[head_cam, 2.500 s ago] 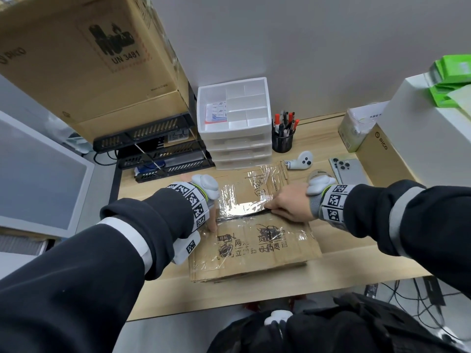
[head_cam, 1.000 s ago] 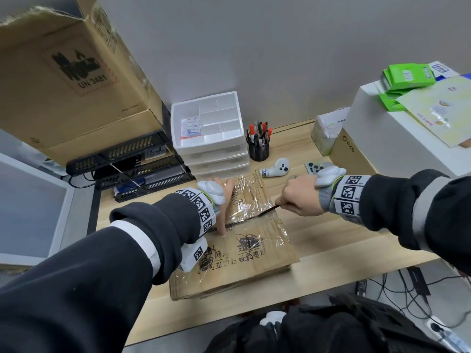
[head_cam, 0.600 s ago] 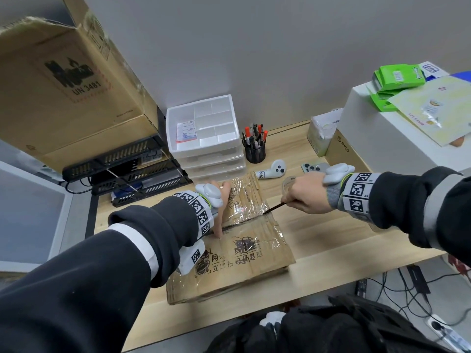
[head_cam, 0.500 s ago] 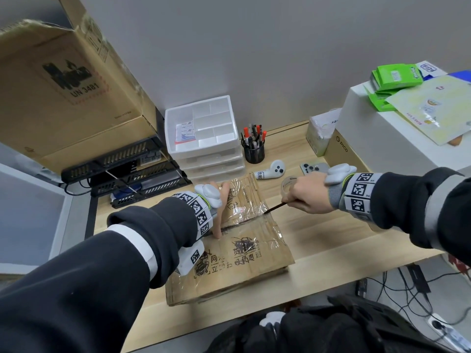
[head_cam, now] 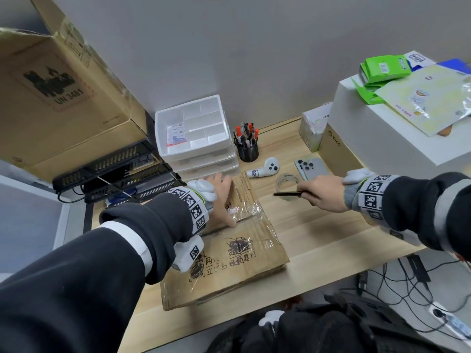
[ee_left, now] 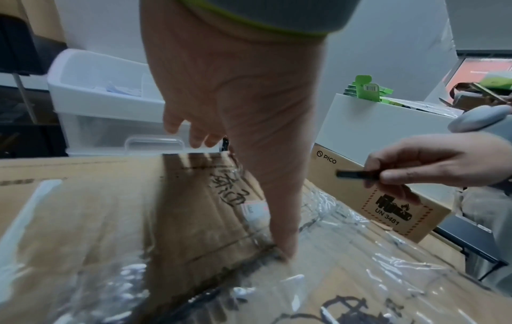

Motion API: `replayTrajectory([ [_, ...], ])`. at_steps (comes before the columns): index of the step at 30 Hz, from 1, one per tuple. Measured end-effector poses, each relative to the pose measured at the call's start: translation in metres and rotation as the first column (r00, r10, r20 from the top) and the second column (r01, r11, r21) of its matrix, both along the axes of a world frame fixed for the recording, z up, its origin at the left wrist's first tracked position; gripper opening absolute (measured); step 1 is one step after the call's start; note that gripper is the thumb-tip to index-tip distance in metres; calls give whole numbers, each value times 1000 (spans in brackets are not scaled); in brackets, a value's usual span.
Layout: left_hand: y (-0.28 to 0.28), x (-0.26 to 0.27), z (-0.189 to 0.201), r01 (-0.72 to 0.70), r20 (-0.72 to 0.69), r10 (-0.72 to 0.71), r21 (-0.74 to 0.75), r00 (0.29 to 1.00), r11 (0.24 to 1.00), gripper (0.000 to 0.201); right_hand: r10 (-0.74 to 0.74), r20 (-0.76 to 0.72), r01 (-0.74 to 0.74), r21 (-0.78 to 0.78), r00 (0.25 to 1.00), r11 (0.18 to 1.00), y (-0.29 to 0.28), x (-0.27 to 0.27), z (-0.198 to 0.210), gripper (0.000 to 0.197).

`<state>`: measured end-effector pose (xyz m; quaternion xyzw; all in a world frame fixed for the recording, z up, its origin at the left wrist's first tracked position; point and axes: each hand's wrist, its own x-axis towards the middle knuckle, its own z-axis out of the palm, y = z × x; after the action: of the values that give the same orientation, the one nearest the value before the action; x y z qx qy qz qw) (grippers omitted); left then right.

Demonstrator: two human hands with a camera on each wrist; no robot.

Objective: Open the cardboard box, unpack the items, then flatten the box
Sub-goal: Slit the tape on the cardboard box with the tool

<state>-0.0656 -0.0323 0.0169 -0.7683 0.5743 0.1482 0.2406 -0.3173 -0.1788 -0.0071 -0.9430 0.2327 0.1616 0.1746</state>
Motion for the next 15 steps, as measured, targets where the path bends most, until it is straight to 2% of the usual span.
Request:
replayTrajectory([
  [1, -1, -2, -3, 19, -14, -19, -45, 1000, 999, 110, -87, -3, 87, 94, 996, 992, 2, 0, 0, 17],
  [3, -5, -6, -10, 37, -57, -43, -89, 997, 995, 119, -246, 1, 235, 302, 969, 924, 8, -1, -3, 22],
  [6, -12, -11, -13, 56, -115, -66, -83, 991, 995, 127, -363, -7, 314, 517, 932, 796, 20, 5, -13, 16],
  [9, -15, -9, -12, 61, -140, -69, -61, 988, 996, 123, -378, -43, 328, 594, 925, 734, 31, 14, -23, 16],
  [15, -17, -7, -17, 80, -143, -87, -54, 986, 995, 117, -361, -82, 330, 627, 929, 706, 45, 19, -21, 18],
])
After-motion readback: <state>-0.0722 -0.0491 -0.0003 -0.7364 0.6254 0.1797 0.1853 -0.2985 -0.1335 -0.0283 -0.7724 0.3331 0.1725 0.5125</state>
